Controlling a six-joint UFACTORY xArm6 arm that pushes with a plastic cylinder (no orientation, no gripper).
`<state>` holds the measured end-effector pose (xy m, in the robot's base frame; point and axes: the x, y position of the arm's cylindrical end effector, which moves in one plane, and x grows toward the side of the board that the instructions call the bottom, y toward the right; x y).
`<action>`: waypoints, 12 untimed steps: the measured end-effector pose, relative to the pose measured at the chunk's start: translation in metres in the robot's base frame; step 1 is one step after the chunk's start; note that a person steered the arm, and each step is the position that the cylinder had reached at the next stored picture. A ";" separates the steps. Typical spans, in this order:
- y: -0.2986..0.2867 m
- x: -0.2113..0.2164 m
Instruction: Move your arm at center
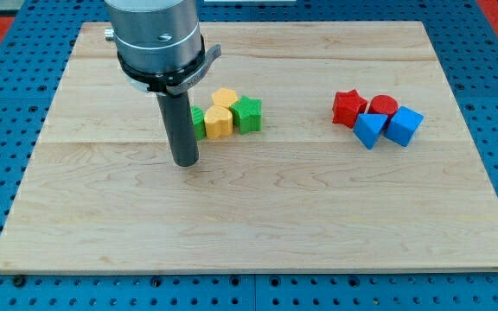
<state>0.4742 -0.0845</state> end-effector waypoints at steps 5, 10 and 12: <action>0.050 0.053; 0.332 0.042; 0.336 -0.059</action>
<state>0.4149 0.2514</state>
